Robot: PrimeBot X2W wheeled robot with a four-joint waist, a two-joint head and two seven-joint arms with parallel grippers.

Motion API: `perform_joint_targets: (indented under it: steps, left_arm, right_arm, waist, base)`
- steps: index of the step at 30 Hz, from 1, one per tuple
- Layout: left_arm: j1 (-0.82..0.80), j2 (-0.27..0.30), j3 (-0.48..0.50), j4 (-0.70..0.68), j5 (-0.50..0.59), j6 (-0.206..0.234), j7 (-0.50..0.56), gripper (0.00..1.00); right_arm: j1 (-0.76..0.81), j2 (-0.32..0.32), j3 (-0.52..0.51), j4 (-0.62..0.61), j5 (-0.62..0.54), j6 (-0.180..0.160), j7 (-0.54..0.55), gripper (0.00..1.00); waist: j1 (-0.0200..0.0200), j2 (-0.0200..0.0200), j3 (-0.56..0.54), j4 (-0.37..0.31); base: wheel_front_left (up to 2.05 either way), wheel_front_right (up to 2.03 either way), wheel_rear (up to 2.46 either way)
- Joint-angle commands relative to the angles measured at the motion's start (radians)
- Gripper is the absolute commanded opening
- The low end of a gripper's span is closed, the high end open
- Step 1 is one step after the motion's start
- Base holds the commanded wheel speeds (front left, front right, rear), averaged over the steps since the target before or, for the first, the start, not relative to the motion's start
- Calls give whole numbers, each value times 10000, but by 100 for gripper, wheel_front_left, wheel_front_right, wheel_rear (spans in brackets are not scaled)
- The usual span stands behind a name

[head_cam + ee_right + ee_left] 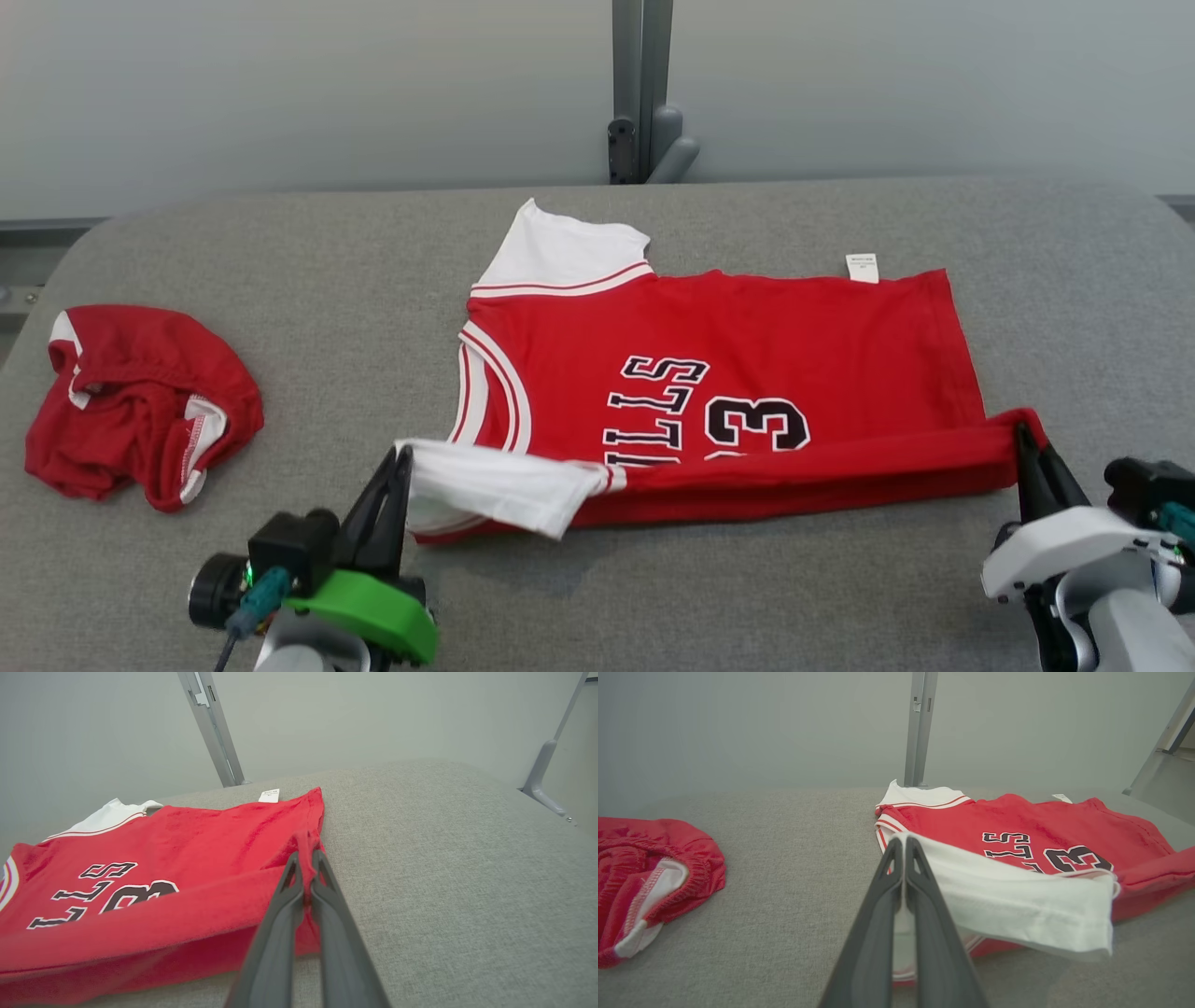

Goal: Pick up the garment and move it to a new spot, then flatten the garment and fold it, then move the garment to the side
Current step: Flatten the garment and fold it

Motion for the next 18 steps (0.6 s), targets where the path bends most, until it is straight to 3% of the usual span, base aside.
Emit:
perform_joint_targets:
  steps: [1,8,17,18]
  left_arm:
    - [-418,54,12,65,99,24,-2,0]
    - [-2228,22,-276,997,342,24,0,0]
    - [-3354,-7,-450,1652,417,24,-2,0]
    - [-3424,-16,-465,1731,410,24,-2,0]
  right_arm:
    - [-336,-87,12,111,-92,-18,-30,0]
    - [-1894,-160,163,991,-736,-18,-29,0]
    - [-2873,37,-234,1685,-1324,-18,-31,0]
    - [-2924,63,-354,1783,-1393,-18,-29,22]
  waist:
    - [0,0,462,8]
    - [0,0,1621,44]
    - [0,0,2454,46]
    - [0,0,2495,43]
  base:
    - [0,0,0]
    - [0,0,0]
    - [0,0,0]
    - [0,0,0]
